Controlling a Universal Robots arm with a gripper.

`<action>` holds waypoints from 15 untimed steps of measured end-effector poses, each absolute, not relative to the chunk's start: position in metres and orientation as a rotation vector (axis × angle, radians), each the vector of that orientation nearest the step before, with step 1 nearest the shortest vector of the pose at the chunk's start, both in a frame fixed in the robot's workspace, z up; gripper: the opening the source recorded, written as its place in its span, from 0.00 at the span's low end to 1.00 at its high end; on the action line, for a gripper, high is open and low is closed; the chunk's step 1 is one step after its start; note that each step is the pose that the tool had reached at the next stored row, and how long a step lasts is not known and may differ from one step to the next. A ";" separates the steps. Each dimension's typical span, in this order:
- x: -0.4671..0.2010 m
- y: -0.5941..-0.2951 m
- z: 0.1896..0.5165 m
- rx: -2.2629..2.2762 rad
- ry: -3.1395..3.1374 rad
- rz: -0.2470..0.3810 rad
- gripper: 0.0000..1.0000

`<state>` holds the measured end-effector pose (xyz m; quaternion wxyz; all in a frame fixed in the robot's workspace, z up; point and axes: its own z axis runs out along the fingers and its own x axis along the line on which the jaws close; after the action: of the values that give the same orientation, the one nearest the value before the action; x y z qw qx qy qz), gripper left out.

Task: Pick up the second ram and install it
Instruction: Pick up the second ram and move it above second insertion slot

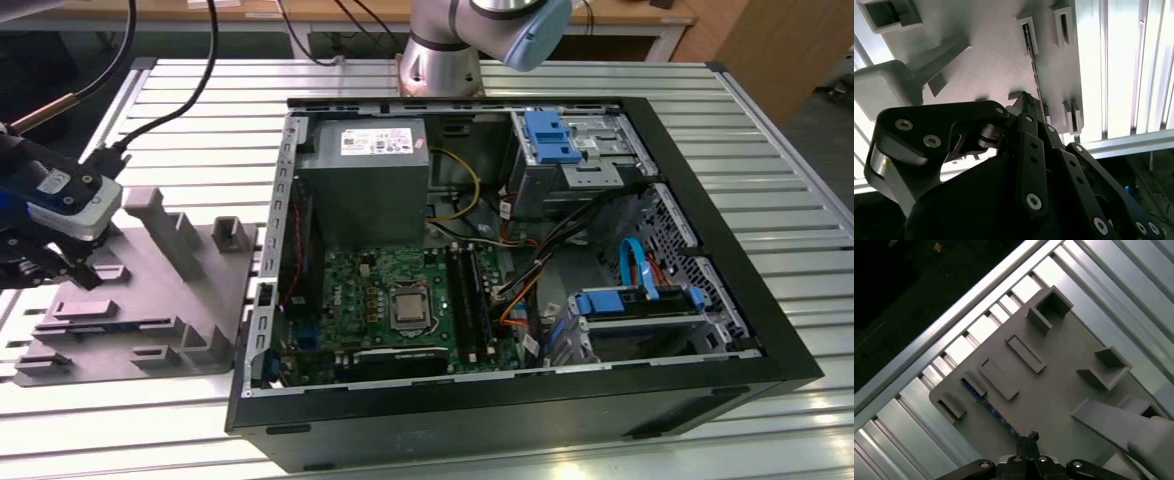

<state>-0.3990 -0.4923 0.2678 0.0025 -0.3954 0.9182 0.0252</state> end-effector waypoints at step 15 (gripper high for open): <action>-0.399 -0.492 0.259 -1.625 2.690 0.080 0.11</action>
<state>-0.3990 -0.4923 0.2592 -0.0010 -0.5171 0.8556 0.0253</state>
